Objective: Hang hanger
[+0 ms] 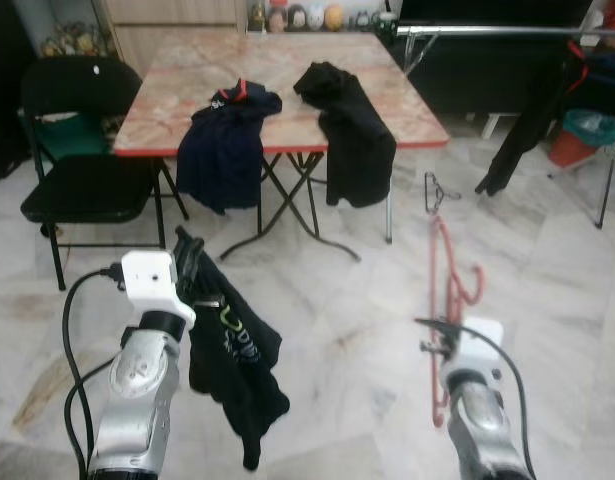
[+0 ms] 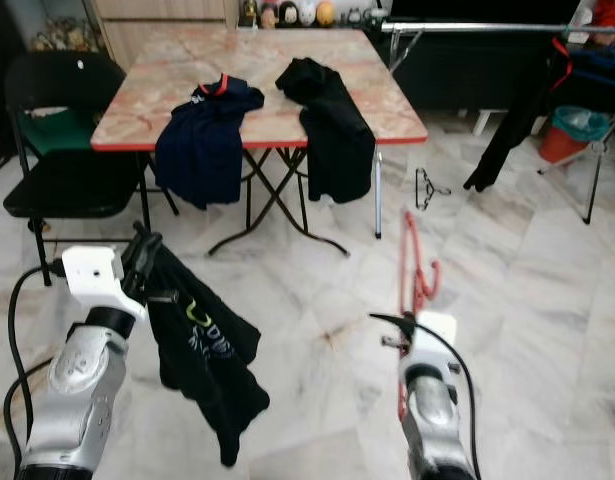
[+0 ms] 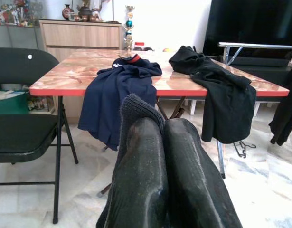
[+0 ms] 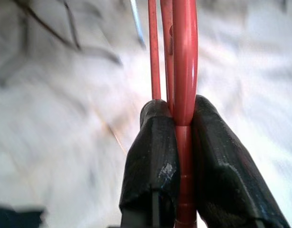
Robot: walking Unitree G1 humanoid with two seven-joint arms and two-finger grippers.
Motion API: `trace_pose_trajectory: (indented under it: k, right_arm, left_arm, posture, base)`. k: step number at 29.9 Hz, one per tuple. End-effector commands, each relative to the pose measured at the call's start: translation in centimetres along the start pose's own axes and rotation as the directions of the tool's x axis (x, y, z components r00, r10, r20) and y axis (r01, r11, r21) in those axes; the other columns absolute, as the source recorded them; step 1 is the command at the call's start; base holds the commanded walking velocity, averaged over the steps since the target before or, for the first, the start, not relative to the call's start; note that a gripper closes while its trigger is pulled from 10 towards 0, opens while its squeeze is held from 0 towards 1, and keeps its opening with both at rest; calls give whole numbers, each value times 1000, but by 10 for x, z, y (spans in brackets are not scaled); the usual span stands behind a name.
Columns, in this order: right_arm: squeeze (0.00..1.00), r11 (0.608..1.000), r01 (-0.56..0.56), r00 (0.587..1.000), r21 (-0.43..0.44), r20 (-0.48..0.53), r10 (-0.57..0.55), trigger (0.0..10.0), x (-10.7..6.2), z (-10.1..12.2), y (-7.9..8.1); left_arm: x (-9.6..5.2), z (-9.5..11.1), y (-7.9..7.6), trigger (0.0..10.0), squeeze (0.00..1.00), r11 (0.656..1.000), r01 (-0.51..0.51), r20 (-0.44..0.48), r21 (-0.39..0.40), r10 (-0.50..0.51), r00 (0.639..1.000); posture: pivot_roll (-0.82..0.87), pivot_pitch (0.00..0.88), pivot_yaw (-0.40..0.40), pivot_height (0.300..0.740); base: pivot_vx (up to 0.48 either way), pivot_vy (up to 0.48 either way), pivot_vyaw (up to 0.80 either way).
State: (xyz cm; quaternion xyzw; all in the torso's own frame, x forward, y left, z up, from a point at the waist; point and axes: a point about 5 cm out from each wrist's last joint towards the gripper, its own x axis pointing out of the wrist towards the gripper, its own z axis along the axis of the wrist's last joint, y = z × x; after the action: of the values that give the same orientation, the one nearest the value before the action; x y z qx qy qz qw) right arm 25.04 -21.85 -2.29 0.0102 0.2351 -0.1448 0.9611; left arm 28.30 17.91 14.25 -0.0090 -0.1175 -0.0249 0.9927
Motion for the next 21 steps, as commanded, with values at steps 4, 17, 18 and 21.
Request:
trace_pose_trajectory:
  k: [4,17,18,21]
  right_arm:
    - [0,994,-38,980,-99,-196,18,10000,-9,-35,2]
    - [0,730,-423,878,-537,-443,183,10000,-36,-83,12]
    - [0,734,-421,876,-533,-449,176,10000,-37,-85,11]
    - [0,773,-395,874,-495,-463,151,10000,-42,-92,4]
  left_arm:
    - [2,9,-1,10000,0,1000,20,31,20,-20,999]
    - [2,8,1,10000,0,999,18,23,28,-18,1000]
    - [2,8,1,10000,0,999,18,22,27,-19,1000]
    - [2,7,0,10000,0,999,19,17,27,-20,1000]
  posture:
    - [70,31,-16,740]
    - [65,36,-12,740]
    - [65,36,-12,740]
    - [62,38,-13,740]
  base:
    - [0,0,0]
    - [0,0,0]
    - [0,0,0]
    - [250,0,0]
